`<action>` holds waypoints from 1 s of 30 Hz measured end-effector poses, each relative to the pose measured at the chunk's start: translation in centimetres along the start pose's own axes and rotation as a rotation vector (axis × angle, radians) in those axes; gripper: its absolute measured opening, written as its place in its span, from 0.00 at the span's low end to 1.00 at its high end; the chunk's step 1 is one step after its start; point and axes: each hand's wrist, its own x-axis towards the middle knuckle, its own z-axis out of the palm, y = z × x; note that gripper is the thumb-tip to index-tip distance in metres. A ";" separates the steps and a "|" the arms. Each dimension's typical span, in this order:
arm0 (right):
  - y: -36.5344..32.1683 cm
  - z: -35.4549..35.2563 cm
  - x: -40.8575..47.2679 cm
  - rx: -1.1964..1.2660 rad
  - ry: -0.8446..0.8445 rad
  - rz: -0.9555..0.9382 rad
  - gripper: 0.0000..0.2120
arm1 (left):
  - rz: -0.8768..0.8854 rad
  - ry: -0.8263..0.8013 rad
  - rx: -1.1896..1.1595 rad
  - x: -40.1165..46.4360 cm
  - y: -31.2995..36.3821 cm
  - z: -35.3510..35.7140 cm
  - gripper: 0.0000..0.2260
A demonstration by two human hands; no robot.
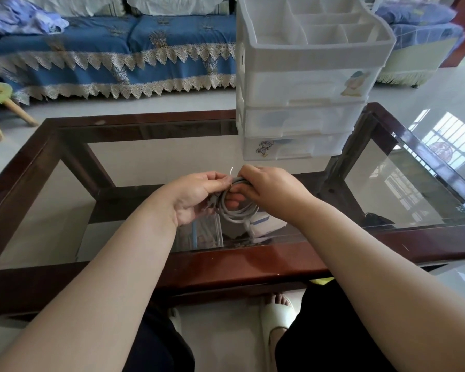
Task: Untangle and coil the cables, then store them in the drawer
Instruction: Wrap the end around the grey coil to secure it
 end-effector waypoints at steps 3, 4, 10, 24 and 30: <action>0.5 0.0 0.0 -0.023 -0.004 -0.011 0.16 | -0.018 -0.011 -0.031 0.4 -0.2 0.2 0.04; 0.8 0.0 -0.1 -0.038 -0.002 -0.015 0.16 | -0.004 -0.008 -0.015 0.6 -0.3 0.2 0.03; 1.7 0.3 -0.6 -0.092 0.036 -0.041 0.17 | 0.088 0.121 0.176 1.6 -0.8 0.8 0.01; 1.7 -0.4 0.0 -0.151 0.281 -0.236 0.17 | 0.334 0.399 0.428 0.2 0.1 2.5 0.09; 2.0 -1.2 -0.2 -0.080 0.216 -0.262 0.15 | 0.353 0.361 0.341 -0.4 0.4 2.7 0.05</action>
